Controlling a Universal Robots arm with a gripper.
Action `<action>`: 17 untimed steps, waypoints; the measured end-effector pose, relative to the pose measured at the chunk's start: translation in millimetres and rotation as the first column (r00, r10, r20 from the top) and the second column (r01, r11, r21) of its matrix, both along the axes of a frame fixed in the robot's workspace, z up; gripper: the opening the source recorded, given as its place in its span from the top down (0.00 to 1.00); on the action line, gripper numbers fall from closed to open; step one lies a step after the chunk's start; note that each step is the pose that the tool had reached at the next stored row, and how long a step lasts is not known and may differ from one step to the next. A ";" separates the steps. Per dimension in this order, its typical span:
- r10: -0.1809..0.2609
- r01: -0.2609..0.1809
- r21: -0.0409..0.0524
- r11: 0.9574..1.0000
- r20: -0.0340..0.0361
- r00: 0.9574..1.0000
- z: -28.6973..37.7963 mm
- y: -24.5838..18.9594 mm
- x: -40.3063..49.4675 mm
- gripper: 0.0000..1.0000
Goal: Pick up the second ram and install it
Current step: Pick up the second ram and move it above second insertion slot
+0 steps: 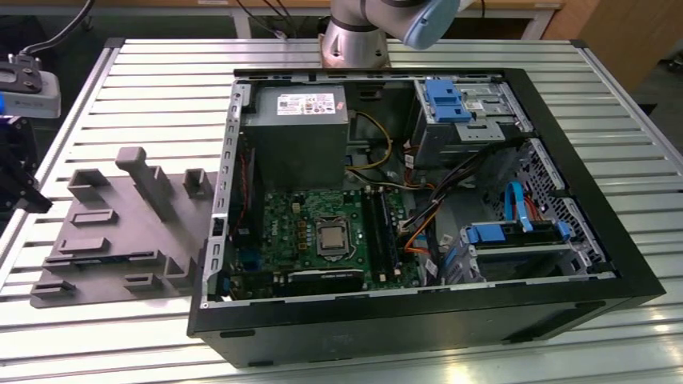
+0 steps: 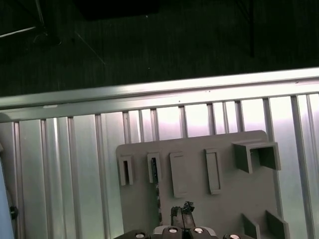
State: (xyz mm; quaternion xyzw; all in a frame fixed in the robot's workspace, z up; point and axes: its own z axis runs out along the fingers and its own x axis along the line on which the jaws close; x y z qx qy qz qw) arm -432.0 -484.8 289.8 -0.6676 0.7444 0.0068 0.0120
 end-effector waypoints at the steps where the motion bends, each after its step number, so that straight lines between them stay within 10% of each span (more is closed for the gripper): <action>1: 0.000 0.000 0.000 1.000 0.000 1.000 -0.6 -0.3 0.4 0.89; 17: 0.000 0.000 0.000 1.000 0.000 1.000 -10.9 -6.4 8.2 0.89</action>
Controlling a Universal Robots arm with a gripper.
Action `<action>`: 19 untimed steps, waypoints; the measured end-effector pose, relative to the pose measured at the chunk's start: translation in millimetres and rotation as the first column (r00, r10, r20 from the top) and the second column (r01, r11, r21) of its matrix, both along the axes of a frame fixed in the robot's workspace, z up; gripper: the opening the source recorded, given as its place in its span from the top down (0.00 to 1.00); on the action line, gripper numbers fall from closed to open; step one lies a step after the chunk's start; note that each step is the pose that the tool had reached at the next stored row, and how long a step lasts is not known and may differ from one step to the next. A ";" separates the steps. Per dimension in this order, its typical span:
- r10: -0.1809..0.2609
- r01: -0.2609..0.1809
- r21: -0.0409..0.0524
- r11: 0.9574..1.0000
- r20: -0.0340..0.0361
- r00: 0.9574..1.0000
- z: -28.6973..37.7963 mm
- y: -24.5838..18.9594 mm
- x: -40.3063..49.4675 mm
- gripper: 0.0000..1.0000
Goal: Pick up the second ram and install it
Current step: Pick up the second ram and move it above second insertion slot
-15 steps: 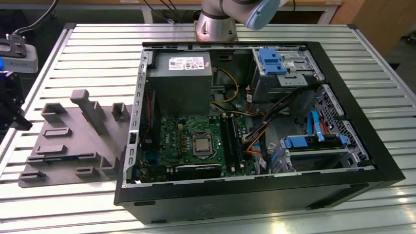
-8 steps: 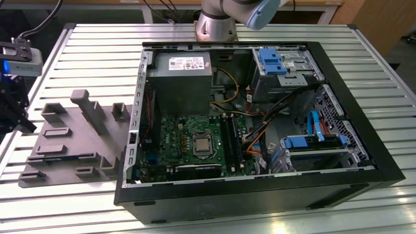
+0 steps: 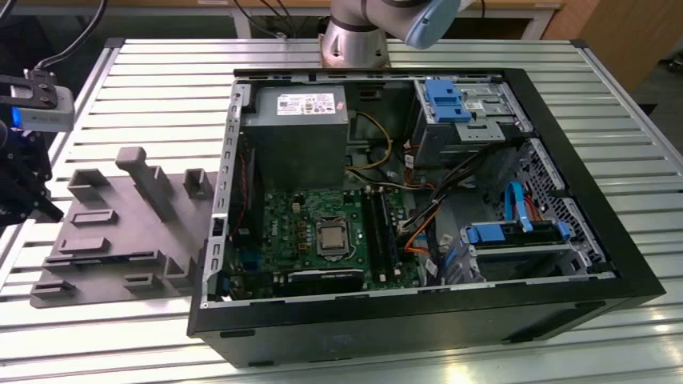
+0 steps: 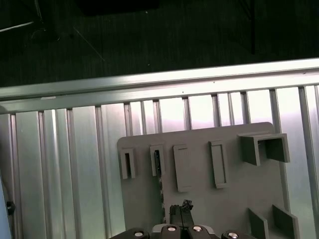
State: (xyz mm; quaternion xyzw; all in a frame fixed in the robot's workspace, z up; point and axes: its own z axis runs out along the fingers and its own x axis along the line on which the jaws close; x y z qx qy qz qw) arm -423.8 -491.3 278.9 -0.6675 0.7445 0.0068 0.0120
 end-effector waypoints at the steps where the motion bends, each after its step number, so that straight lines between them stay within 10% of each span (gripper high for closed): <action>1: 0.000 0.000 0.000 1.000 0.000 1.000 -0.6 -0.3 0.1 0.89; 19: 0.000 0.000 0.000 1.000 0.000 1.000 -7.1 -3.1 0.1 0.89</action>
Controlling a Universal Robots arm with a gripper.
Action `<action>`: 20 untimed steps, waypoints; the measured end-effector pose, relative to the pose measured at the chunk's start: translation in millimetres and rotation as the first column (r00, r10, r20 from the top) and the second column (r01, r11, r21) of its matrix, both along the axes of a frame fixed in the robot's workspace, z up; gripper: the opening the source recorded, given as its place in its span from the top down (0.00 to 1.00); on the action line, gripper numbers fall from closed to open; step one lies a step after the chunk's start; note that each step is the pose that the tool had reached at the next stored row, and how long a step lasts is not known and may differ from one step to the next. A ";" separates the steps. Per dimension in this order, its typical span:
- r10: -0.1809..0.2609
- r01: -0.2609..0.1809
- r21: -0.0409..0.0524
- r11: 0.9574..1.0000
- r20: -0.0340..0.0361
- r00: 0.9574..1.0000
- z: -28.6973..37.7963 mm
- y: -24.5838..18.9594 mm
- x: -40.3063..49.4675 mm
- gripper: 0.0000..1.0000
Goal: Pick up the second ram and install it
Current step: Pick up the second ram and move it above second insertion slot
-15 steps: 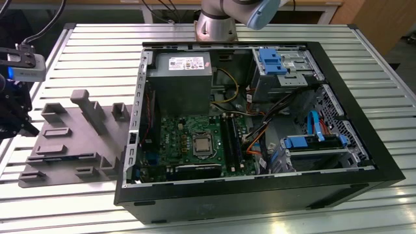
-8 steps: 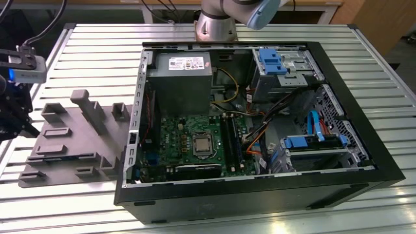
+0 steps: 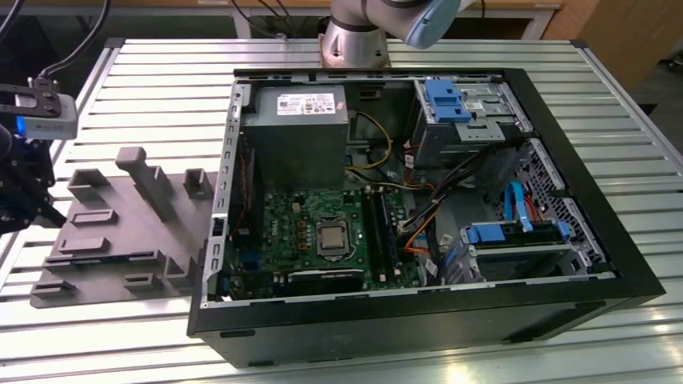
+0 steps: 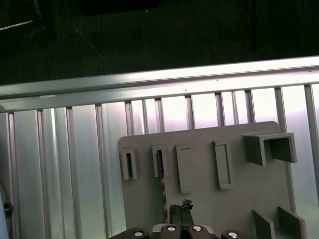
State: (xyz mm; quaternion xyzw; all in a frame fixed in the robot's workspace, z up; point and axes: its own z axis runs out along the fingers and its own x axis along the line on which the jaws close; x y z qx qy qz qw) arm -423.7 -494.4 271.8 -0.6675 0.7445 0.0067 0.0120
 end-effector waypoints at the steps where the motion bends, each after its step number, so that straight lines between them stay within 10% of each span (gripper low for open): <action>1: 0.000 0.000 0.000 1.000 0.000 1.000 -0.4 -0.1 0.0 0.89; 20: 0.000 0.000 0.000 1.000 0.000 1.000 -8.6 -2.9 0.0 0.89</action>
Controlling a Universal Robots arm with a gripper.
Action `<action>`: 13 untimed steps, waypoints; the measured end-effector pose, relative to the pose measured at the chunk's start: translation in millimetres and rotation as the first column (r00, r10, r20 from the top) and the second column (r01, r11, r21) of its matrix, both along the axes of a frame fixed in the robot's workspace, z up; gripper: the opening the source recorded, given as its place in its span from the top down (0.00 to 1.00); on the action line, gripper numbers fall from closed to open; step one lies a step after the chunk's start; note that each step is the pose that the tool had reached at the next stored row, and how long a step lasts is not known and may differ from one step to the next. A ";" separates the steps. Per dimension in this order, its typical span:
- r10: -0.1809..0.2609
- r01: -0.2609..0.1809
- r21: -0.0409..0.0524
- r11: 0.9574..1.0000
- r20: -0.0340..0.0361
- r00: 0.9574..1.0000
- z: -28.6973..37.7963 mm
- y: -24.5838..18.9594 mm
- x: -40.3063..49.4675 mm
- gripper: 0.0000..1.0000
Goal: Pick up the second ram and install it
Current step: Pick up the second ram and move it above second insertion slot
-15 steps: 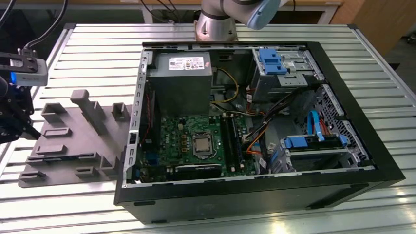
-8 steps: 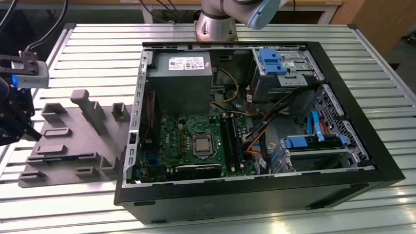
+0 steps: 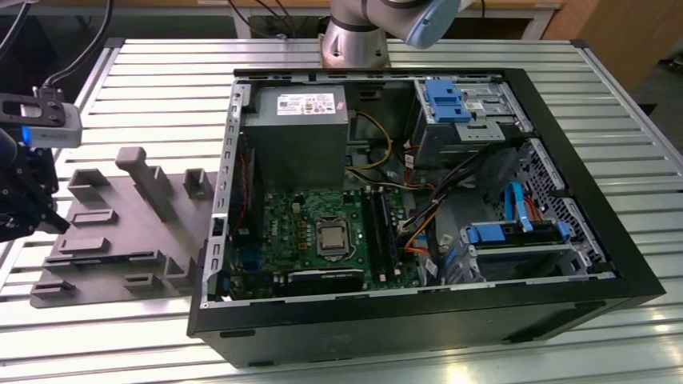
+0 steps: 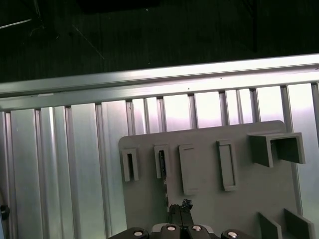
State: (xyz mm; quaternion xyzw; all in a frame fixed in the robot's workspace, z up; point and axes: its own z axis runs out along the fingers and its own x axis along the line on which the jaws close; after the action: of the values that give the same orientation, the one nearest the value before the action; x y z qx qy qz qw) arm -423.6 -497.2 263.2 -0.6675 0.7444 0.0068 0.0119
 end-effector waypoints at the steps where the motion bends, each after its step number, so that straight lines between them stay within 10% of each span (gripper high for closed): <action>1: 0.000 0.000 0.000 1.000 0.000 1.000 -0.4 -0.1 0.0 0.89; 13: 0.000 0.000 0.000 1.000 0.000 1.000 -6.4 -1.6 0.0 0.89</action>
State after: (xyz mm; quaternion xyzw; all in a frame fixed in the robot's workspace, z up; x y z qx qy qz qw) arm -423.6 -498.9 256.7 -0.6675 0.7445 0.0068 0.0120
